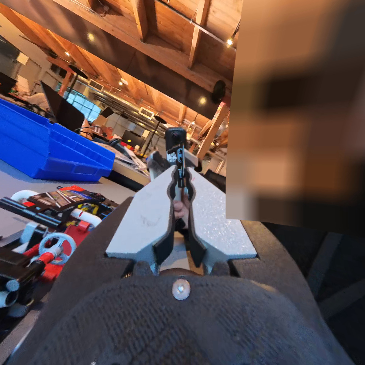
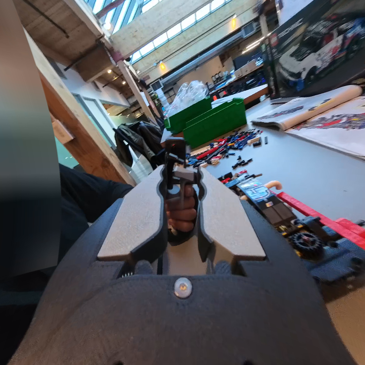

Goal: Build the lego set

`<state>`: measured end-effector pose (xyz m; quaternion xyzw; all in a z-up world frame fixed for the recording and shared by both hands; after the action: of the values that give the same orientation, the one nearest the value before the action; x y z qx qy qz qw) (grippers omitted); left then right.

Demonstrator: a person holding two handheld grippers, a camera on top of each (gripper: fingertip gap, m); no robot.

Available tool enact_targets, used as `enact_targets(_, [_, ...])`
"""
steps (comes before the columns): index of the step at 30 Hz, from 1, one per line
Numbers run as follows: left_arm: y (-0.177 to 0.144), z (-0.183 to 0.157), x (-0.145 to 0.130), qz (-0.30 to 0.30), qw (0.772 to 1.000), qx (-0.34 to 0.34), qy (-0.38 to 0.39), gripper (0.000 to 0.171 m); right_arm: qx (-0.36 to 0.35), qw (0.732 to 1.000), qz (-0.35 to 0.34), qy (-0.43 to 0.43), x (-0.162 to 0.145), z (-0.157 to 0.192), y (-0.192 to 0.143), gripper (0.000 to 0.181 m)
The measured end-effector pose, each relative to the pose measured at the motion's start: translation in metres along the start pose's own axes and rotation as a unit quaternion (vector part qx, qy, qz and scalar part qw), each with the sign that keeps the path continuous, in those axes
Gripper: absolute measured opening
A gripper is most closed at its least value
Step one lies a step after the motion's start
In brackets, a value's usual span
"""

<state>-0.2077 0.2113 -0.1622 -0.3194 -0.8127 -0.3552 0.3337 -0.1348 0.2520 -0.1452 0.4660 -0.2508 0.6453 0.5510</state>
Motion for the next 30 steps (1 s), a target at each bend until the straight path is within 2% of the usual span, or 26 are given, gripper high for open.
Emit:
enact_targets(1, [0.001,0.000,0.000,0.003,1.000,0.010,0.013,0.004,-0.008,1.000,0.000,0.002,0.003,-0.001,-0.003,0.026])
enact_targets(6, [0.000,0.006,0.002,0.004,1.000,0.028,0.009,0.004,0.003,1.000,0.015,0.006,0.003,0.005,-0.001,0.017])
enact_targets(10, [0.002,0.006,0.001,0.013,0.999,0.040,0.016,0.004,0.009,0.999,0.014,0.029,0.002,0.003,0.003,0.017])
enact_targets(16, [0.002,0.007,0.001,0.016,0.998,0.051,0.024,0.004,-0.027,0.999,0.002,0.029,0.005,-0.006,-0.006,0.020])
enact_targets(19, [0.003,0.006,-0.001,0.026,0.998,0.053,0.030,0.004,-0.026,0.999,0.012,0.029,0.005,-0.006,-0.003,0.021])
enact_targets(21, [0.004,0.005,-0.002,0.032,0.997,0.055,0.034,0.004,-0.020,0.999,0.021,0.026,0.002,-0.005,0.000,0.015])
enact_targets(26, [0.005,0.005,-0.004,0.045,0.997,0.055,0.026,0.004,0.001,0.999,0.011,0.035,0.002,-0.004,0.001,0.013])
enact_targets(28, [0.006,0.004,-0.008,0.059,0.997,0.049,0.012,0.004,0.015,0.999,0.008,0.039,0.001,-0.003,0.002,0.012])
enact_targets(30, [0.006,0.004,-0.011,0.066,0.997,0.038,-0.034,0.003,0.024,0.999,0.009,0.038,-0.001,-0.003,0.003,0.012])
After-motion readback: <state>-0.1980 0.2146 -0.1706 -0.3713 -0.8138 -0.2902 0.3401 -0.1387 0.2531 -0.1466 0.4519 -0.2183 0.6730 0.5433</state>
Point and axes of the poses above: each gripper's, where its closed fingertips meet, y out along the fingers, x out of its top, z = x × y across the jaws, the point moved 4 cm from there along -y, back along the fingers, and after that the axes turned 10 degrees about x, right-handed, at the moved point
